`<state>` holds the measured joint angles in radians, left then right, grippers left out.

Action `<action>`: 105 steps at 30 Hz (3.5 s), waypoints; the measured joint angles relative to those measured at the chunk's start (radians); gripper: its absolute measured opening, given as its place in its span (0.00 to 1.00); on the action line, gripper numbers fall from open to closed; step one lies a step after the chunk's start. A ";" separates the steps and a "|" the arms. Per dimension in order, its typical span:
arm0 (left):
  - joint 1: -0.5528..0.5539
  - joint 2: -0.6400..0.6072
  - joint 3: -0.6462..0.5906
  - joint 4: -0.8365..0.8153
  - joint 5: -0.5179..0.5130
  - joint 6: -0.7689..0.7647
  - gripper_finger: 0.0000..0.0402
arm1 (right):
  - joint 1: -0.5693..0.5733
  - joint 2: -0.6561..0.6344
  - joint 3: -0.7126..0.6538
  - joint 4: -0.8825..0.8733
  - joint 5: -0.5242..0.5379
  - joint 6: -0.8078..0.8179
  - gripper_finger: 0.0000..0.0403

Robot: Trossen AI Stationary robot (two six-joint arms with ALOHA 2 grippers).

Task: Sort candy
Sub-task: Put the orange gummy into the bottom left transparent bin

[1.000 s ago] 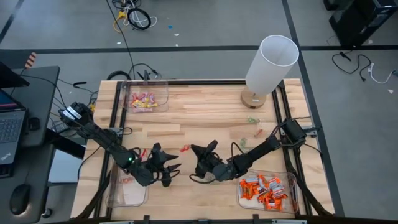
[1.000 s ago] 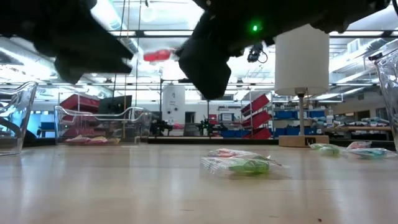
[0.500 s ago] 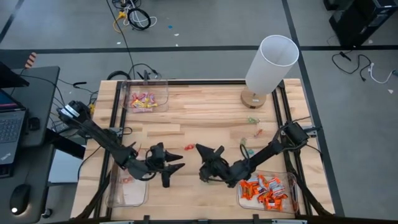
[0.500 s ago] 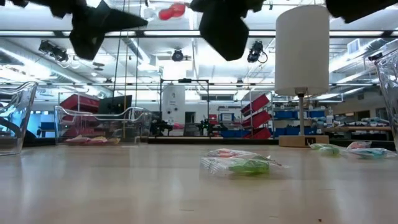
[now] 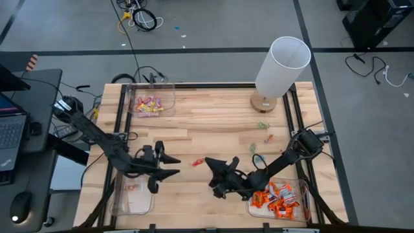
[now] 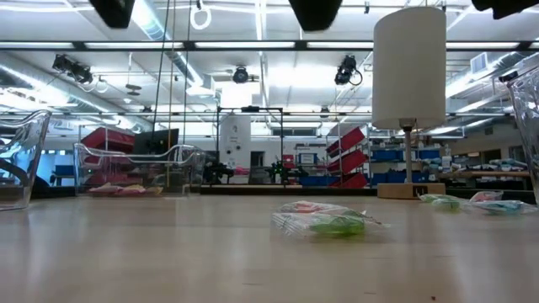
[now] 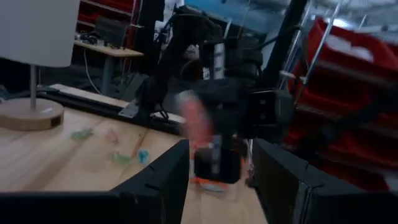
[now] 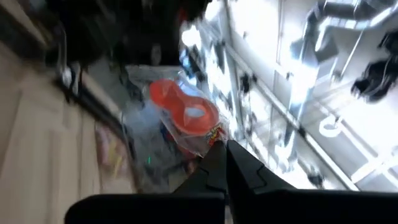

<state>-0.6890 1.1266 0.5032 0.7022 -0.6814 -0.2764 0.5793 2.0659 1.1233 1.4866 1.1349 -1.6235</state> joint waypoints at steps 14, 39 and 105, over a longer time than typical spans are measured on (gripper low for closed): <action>0.018 0.025 -0.211 0.457 -0.043 -0.047 0.45 | -0.113 0.002 0.000 -0.014 -0.192 -0.025 0.00; 0.124 0.026 -0.210 0.444 -0.013 -0.069 0.45 | -0.230 0.002 0.000 -0.052 -0.355 0.088 0.00; -0.538 -0.116 0.379 -1.585 0.008 -1.544 0.00 | -0.357 -0.204 -0.131 0.029 -0.131 0.695 0.11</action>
<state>-1.2270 1.0110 0.8822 -0.8833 -0.6738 -1.8207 0.2222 1.8624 0.9923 1.5159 1.0035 -0.9288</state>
